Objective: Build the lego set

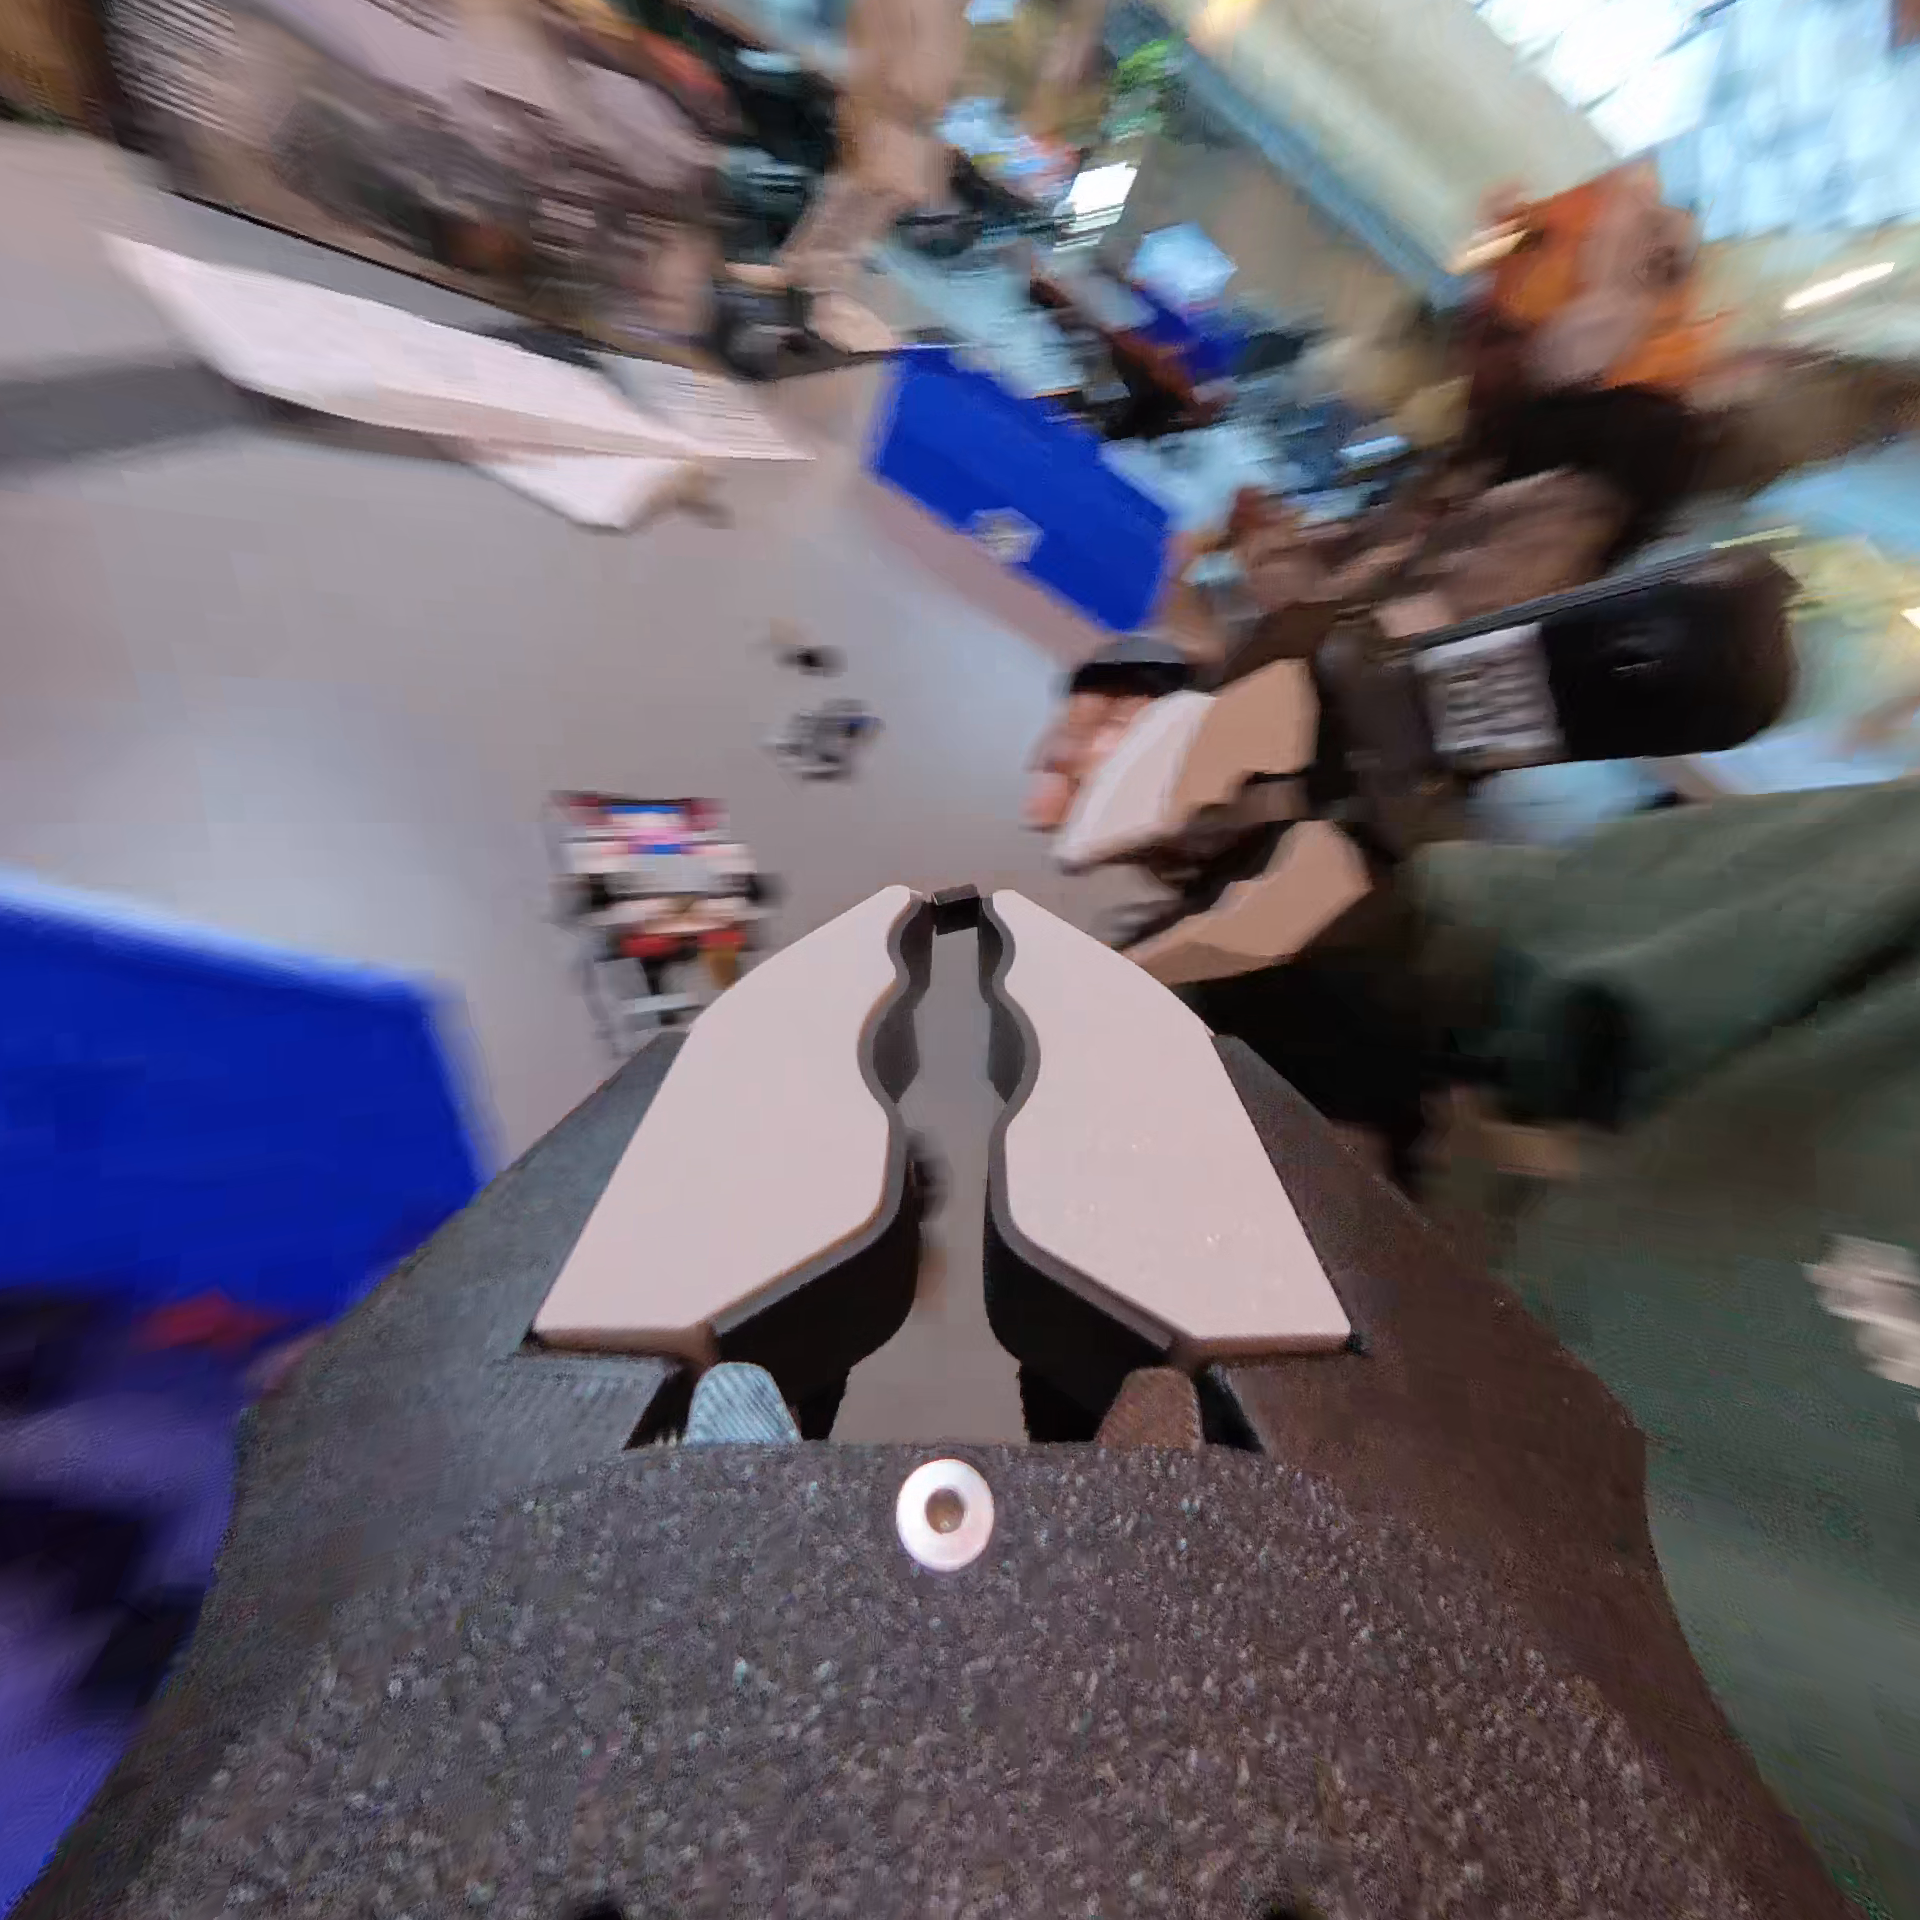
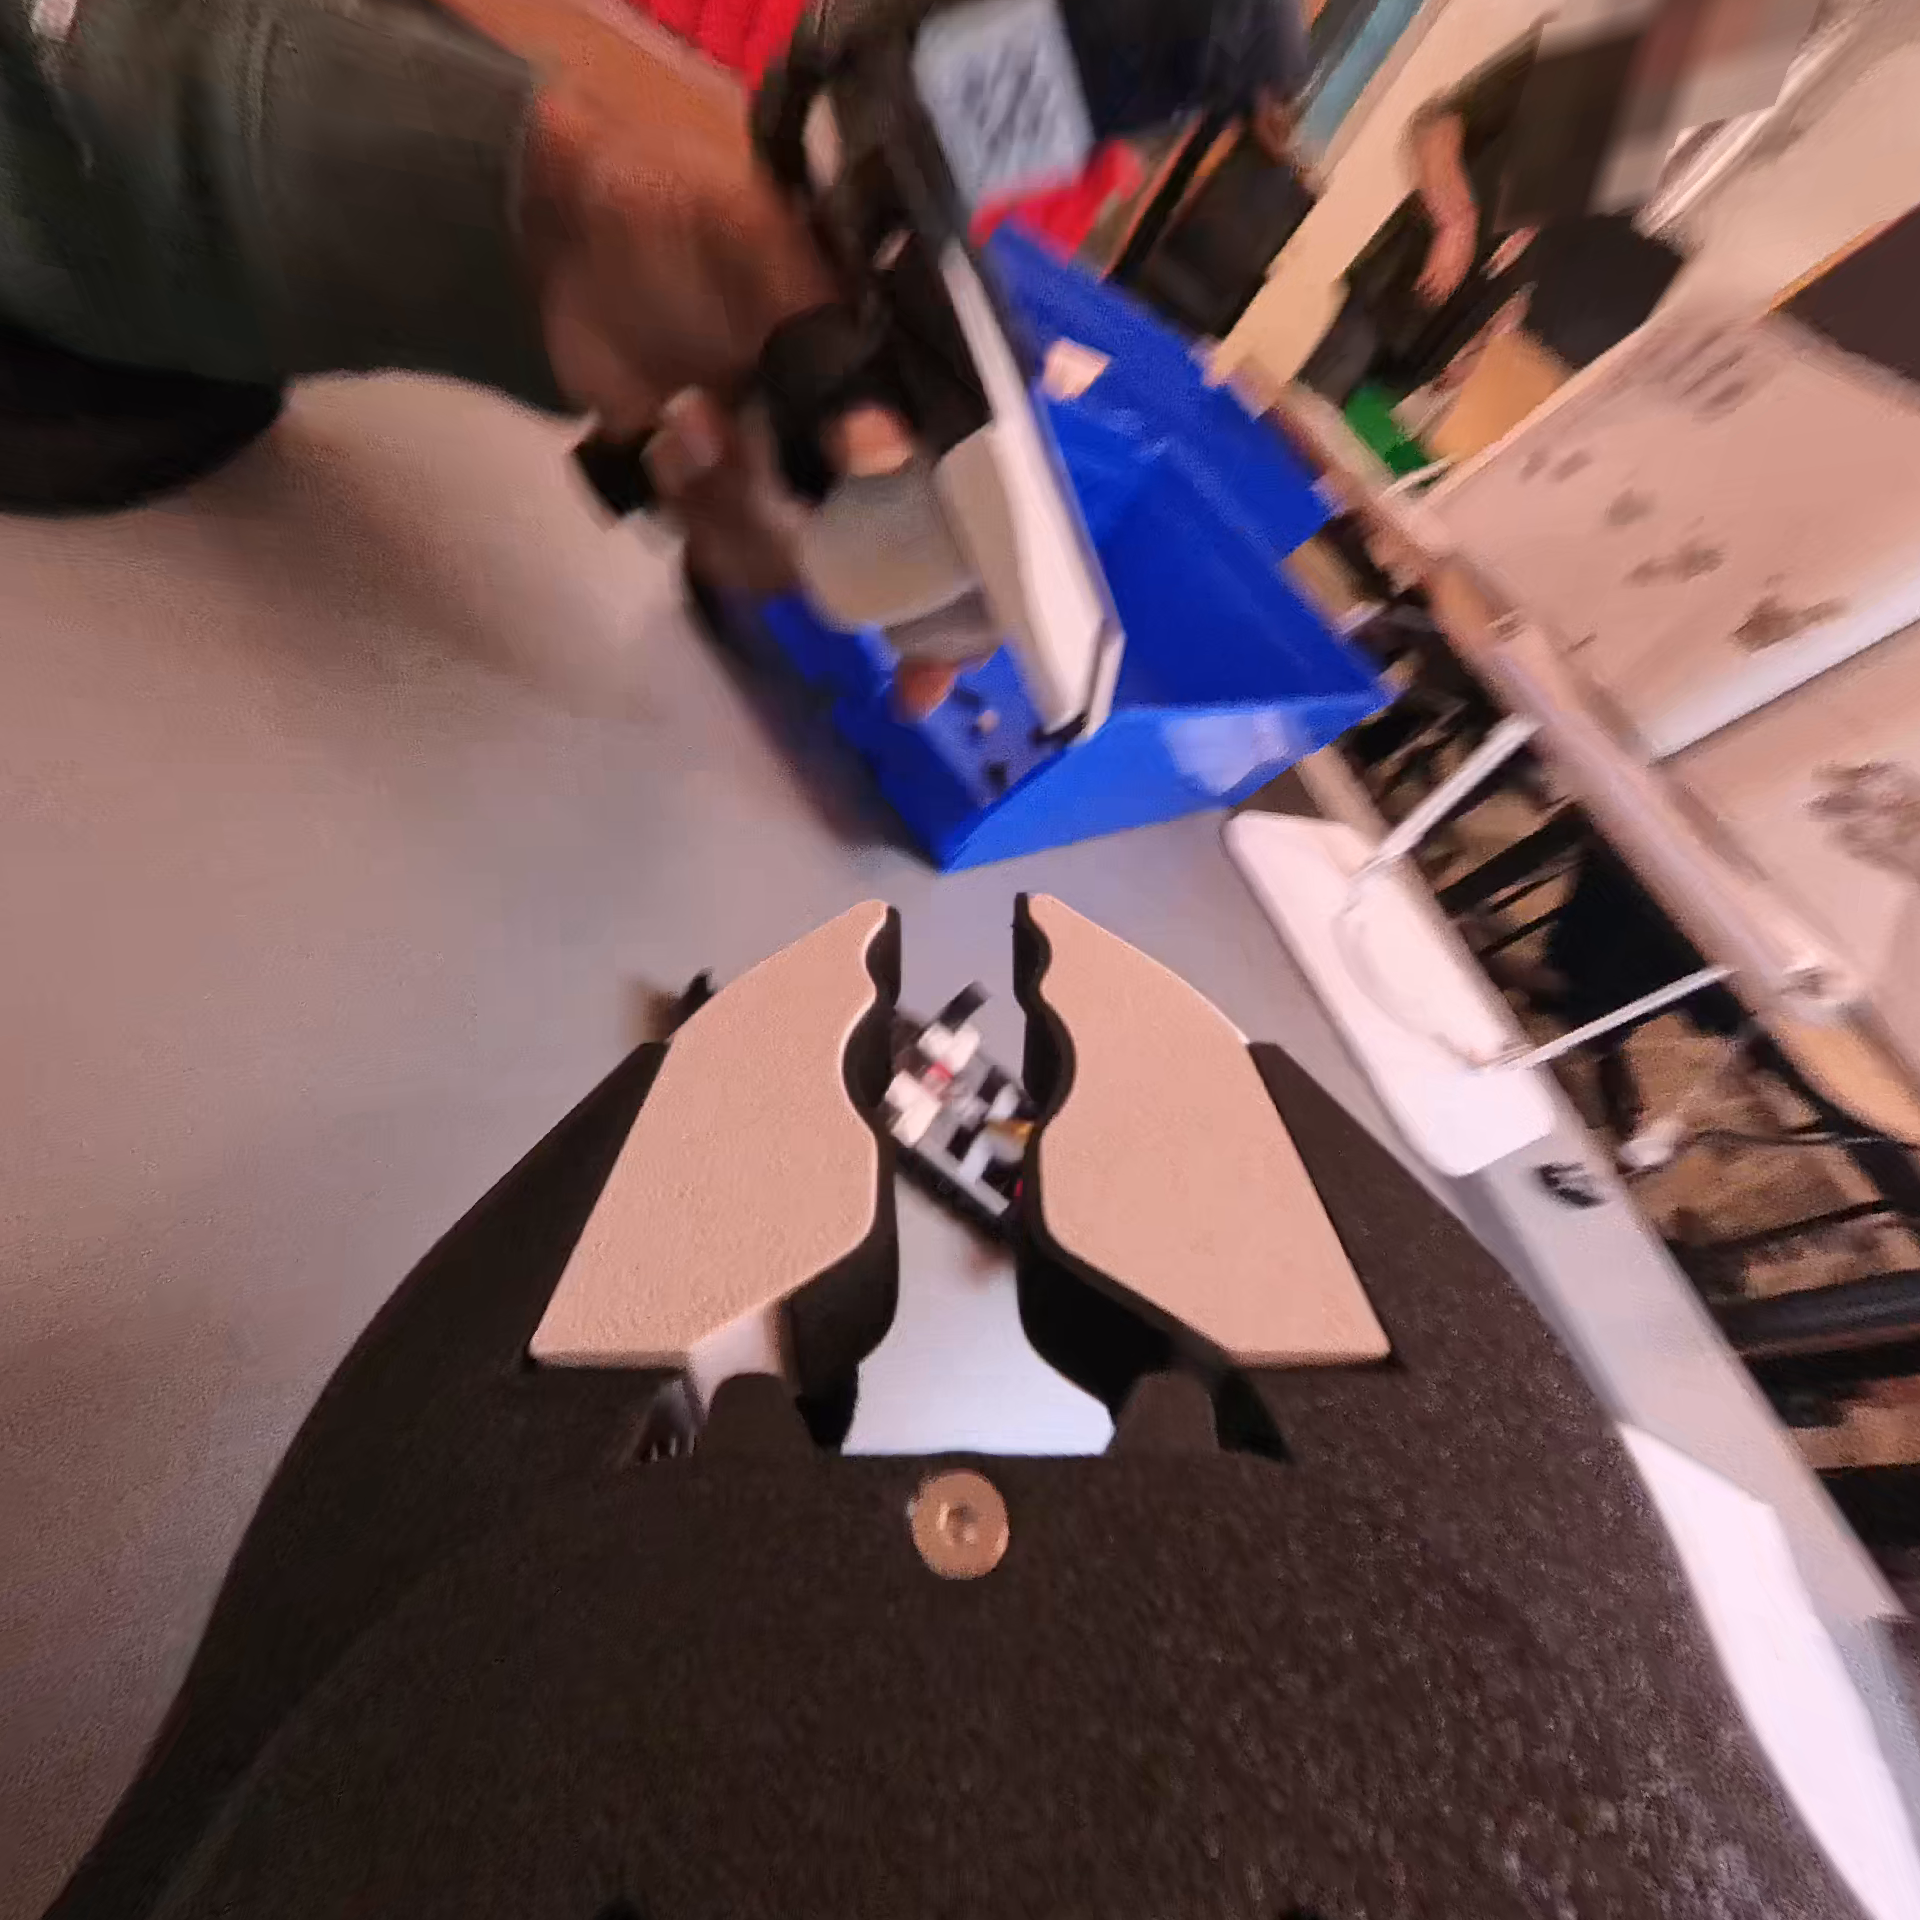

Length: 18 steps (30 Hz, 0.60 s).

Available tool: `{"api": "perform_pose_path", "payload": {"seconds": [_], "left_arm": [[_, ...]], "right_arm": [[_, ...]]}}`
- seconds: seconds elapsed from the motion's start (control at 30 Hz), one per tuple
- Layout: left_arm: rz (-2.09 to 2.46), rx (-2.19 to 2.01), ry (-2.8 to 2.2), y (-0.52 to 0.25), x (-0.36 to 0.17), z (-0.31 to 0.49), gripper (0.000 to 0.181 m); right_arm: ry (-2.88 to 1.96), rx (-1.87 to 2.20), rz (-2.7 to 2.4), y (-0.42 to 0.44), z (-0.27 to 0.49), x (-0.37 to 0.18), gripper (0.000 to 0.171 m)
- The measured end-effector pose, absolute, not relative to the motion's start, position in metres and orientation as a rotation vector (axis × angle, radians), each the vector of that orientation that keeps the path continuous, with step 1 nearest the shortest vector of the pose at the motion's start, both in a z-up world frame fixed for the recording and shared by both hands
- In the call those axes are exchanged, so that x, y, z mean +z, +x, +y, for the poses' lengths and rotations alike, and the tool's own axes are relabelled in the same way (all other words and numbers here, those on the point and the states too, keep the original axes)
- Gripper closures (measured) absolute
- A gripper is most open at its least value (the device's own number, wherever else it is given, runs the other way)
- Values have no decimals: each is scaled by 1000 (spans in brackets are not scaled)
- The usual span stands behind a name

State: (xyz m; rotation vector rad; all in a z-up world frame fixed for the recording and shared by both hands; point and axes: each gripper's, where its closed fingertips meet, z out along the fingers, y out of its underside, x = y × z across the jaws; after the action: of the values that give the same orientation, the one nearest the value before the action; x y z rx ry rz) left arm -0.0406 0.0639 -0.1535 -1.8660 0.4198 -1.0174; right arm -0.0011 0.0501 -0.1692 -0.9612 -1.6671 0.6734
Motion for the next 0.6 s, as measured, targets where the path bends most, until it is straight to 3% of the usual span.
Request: {"api": "perform_pose_path", "payload": {"seconds": [0.13, 0.17, 0.23, 0.3, 0.6], "left_arm": [[295, -307, -2070, -136, -173, 86, 173], [275, -263, -2122, -148, -181, 85, 172], [257, -280, -2255, -156, -204, 79, 148], [295, -259, -2351, -157, -226, 73, 135], [557, -193, -2390, -141, -244, 60, 122]], "right_arm": [[-1206, 798, -1967, 8, 41, -229, 149], [-1268, 824, -2005, 9, 40, -241, 147], [-1374, 824, -2073, 10, 39, -262, 141], [-1411, 782, -2102, 9, 40, -272, 141], [-1446, 743, -2118, 1, 37, -277, 141]]}}
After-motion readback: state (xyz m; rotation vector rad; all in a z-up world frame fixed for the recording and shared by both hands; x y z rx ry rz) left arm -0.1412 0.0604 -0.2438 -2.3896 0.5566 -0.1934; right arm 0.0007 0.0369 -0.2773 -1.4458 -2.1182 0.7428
